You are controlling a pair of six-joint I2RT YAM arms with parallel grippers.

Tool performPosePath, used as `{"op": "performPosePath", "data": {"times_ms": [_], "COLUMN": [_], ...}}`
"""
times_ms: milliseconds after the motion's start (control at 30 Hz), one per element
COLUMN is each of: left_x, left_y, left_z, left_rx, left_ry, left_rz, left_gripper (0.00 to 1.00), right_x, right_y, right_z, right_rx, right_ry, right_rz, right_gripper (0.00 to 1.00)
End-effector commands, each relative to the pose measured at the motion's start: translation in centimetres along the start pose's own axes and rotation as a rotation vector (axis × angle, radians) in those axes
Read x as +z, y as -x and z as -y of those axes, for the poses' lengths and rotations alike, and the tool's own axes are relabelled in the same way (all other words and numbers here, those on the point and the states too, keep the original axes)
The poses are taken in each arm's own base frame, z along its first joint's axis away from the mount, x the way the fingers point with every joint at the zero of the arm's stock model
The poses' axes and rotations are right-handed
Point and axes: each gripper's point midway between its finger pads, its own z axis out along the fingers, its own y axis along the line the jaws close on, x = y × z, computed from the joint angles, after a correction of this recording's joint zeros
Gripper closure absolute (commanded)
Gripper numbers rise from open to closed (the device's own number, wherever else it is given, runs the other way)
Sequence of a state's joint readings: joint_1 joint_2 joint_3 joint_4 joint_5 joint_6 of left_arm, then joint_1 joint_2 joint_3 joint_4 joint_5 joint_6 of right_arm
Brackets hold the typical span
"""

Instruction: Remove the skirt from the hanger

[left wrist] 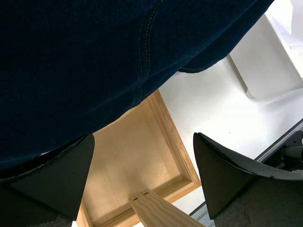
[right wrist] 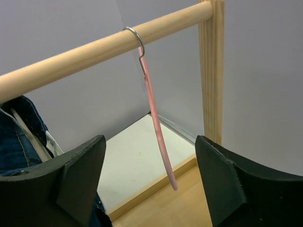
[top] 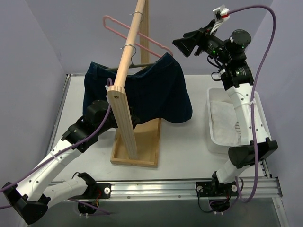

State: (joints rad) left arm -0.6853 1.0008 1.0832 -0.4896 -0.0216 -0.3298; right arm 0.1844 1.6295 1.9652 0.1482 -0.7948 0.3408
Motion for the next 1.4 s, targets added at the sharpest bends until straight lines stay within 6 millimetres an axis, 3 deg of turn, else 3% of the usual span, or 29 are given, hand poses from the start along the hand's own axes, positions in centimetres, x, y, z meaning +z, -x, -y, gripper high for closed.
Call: {"op": "performPosePath", "data": {"times_ms": [0,167,233,300,467,567,667,967,1367], "left_x": [-0.1,0.2,0.4,0.4,0.3,0.1,0.0,-0.2,-0.1], "left_y": [1.0,1.0,1.1,1.2,1.4,1.4,1.3,1.1,0.6], "left_z": [0.6,0.8,0.9,0.9,1.5,1.7,1.6,1.5,1.3], "left_rx": [0.001,-0.006,-0.011,-0.014,-0.013,-0.01,-0.009,-0.004,0.001], "left_ry": [-0.026,-0.033,-0.036,-0.036,-0.069,-0.079,-0.079,-0.077,-0.074], "left_rz": [0.036,0.035,0.034,0.037,0.037,0.038,0.038,0.034,0.024], "left_gripper": [0.06,0.06,0.06,0.06,0.06,0.06,0.06,0.06,0.06], "right_x": [-3.2,-4.1,-4.4,-4.9,-5.6,-5.1,-4.6,-3.2,-3.5], "right_y": [6.2,6.9,5.7,4.3,-0.5,-2.9,-4.2,-5.4,-8.8], "right_z": [-3.5,-7.9,-9.7,-10.2,-9.3,-7.7,-6.7,-4.9,-6.4], "right_rx": [-0.128,-0.118,-0.106,-0.109,-0.112,-0.091,-0.094,-0.084,-0.05], "right_ry": [-0.039,0.122,0.218,0.269,0.331,0.326,0.317,0.31,0.326], "right_rz": [0.143,0.139,0.084,0.025,-0.096,-0.145,-0.161,-0.168,-0.241], "right_gripper": [0.27,0.29,0.29,0.29,0.27,0.27,0.26,0.26,0.28]}}
